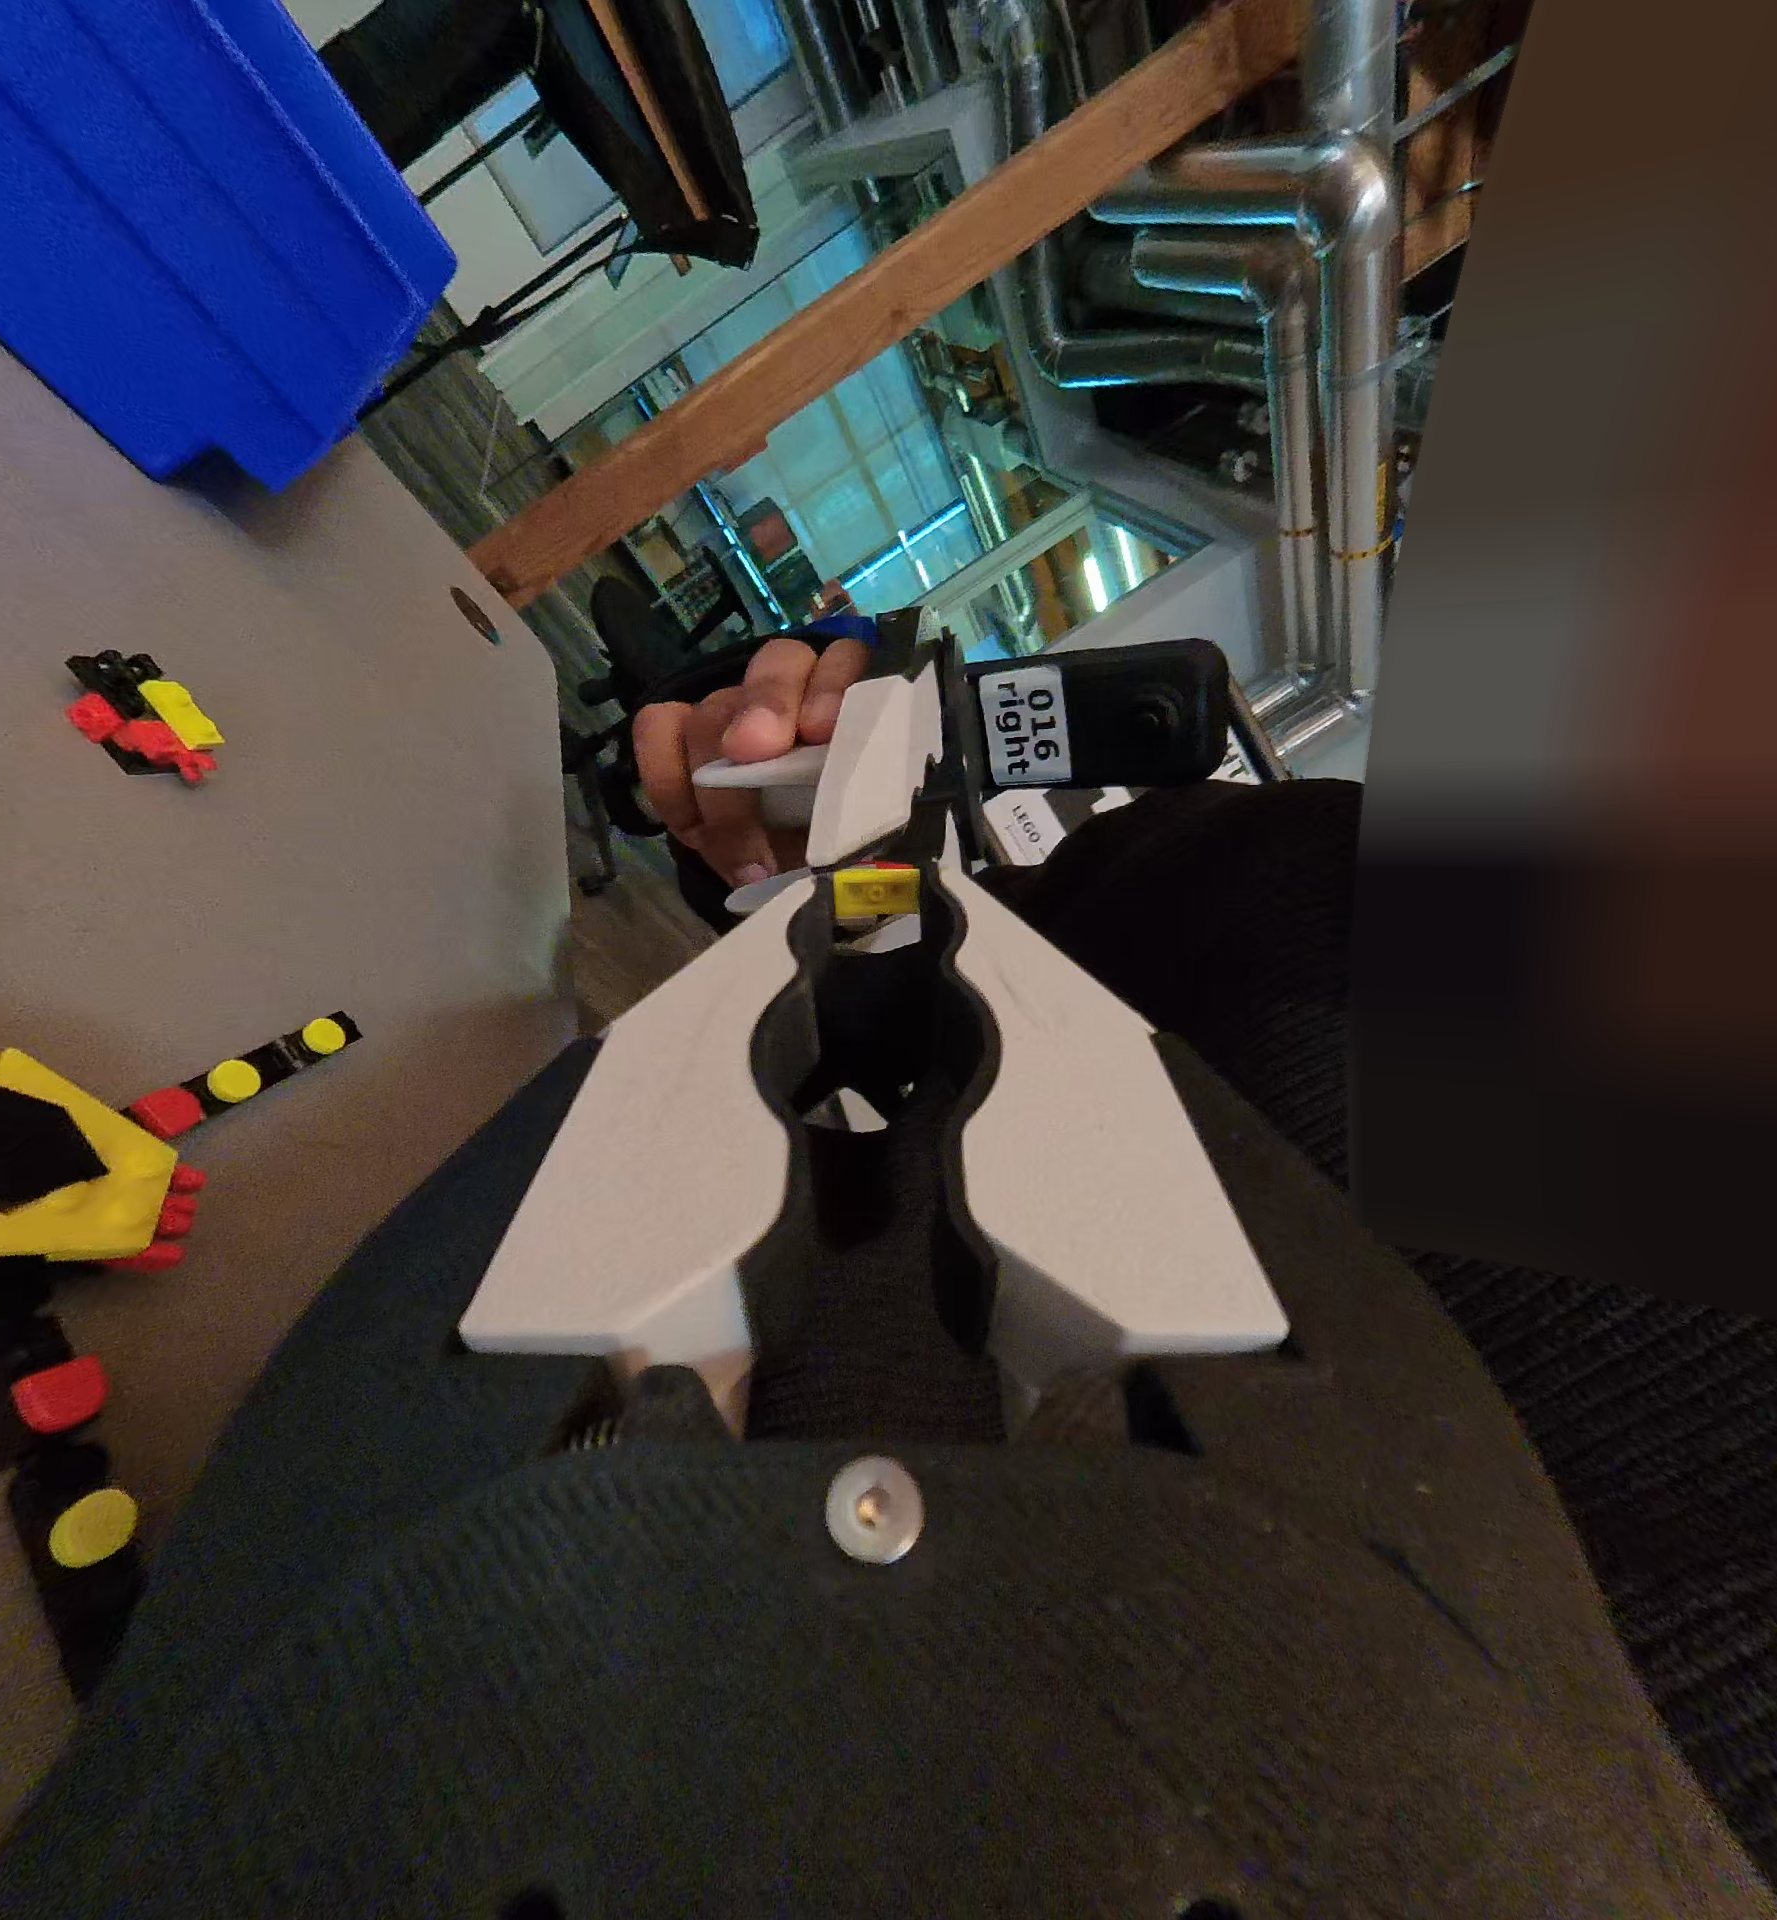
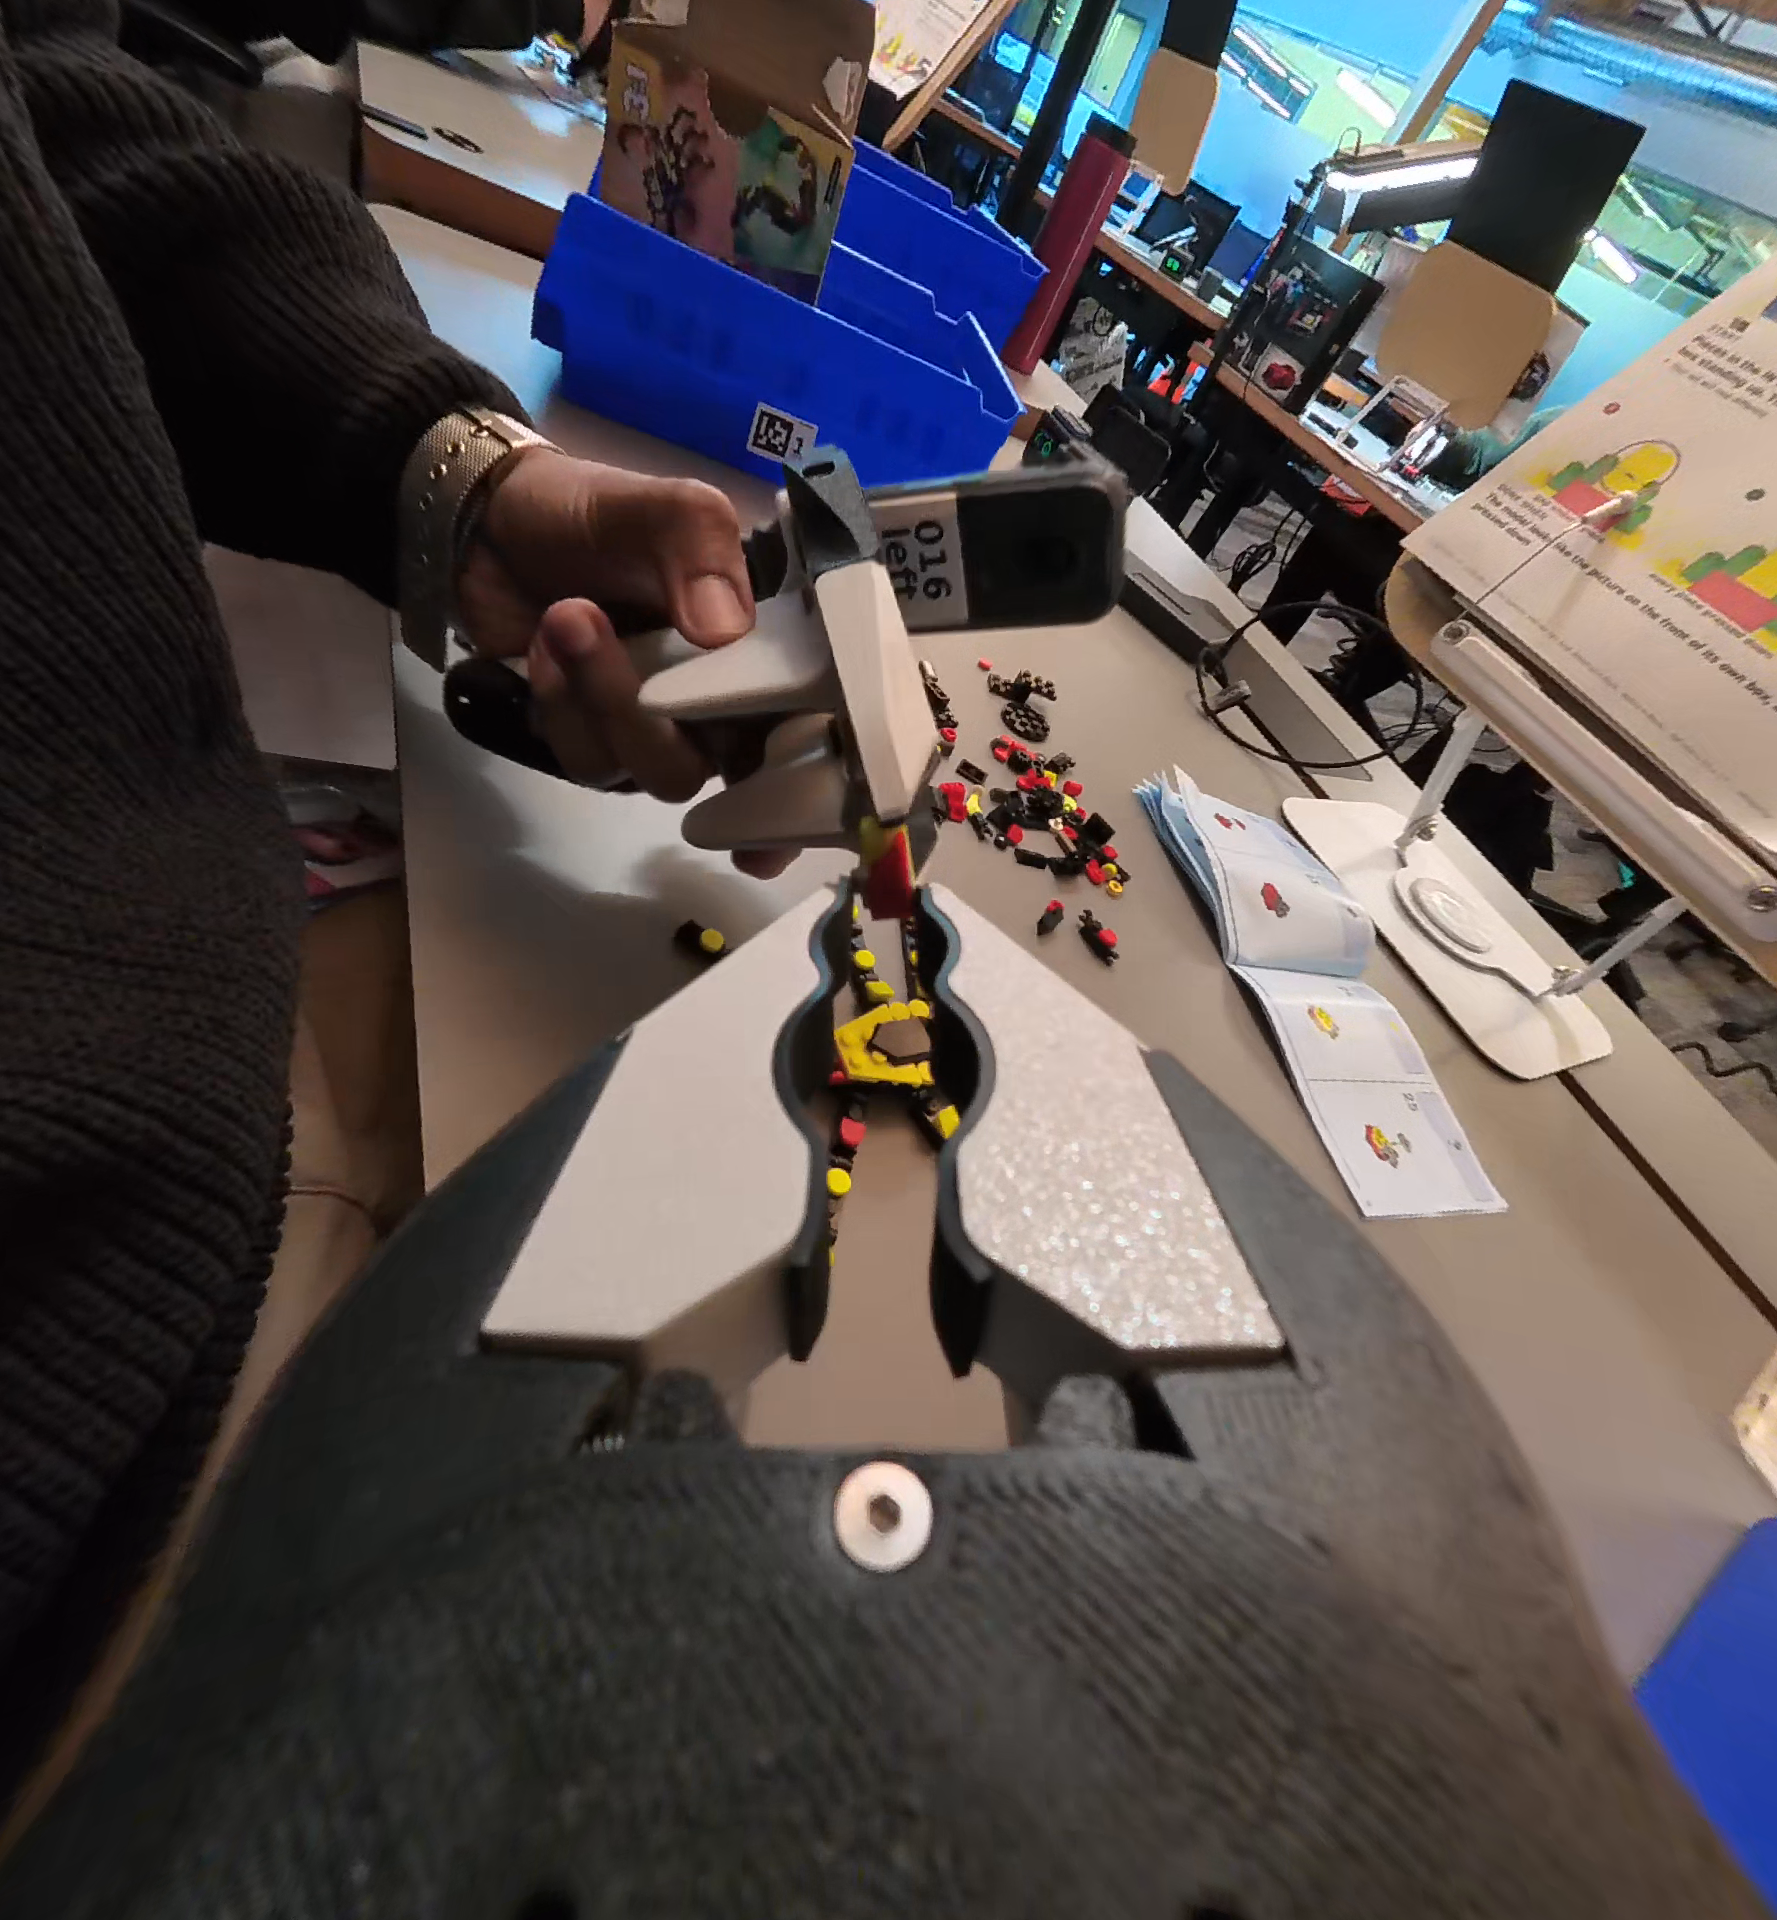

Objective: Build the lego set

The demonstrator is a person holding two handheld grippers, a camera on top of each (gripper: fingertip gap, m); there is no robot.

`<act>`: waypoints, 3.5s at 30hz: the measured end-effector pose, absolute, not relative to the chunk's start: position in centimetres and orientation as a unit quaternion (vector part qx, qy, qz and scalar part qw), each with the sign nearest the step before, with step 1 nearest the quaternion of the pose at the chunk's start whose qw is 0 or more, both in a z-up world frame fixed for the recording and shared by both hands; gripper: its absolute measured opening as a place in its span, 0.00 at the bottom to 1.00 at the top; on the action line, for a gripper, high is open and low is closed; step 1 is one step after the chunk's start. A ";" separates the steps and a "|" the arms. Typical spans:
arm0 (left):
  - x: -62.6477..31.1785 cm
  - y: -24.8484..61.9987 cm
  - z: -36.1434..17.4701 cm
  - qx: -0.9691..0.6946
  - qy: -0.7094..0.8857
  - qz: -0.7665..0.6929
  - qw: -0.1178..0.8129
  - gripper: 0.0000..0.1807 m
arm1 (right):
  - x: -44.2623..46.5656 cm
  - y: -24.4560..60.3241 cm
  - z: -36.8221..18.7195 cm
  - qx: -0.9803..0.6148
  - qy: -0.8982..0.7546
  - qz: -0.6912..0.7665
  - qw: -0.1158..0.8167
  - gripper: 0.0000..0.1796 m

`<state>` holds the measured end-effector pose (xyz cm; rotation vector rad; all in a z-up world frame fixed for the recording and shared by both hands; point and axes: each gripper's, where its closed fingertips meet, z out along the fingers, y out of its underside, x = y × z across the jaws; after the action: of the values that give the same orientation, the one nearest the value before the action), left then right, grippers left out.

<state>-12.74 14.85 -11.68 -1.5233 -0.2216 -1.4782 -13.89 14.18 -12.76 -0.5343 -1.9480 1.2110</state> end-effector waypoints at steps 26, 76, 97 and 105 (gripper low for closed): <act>-12.6 14.8 -13.6 -0.736 0.028 -0.397 0.547 0.05 | -13.3 13.9 -14.9 -0.342 -0.746 0.555 0.134 0.05; -15.4 12.1 -13.4 -0.738 -0.013 -0.331 0.588 0.04 | -15.9 12.9 -16.0 -0.310 -0.757 0.561 0.126 0.05; -19.9 5.0 -13.3 -0.709 -0.161 -0.257 0.637 0.04 | -30.7 10.2 -23.8 -0.322 -0.877 0.335 0.126 0.05; -20.1 5.1 -13.6 -0.700 -0.172 -0.282 0.633 0.04 | -31.5 10.5 -24.7 -0.335 -0.876 0.326 0.122 0.09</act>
<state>-20.11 5.07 -13.58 -1.6017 -0.3945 -0.6456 -31.46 10.50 -24.70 -0.9773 -2.5561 0.9522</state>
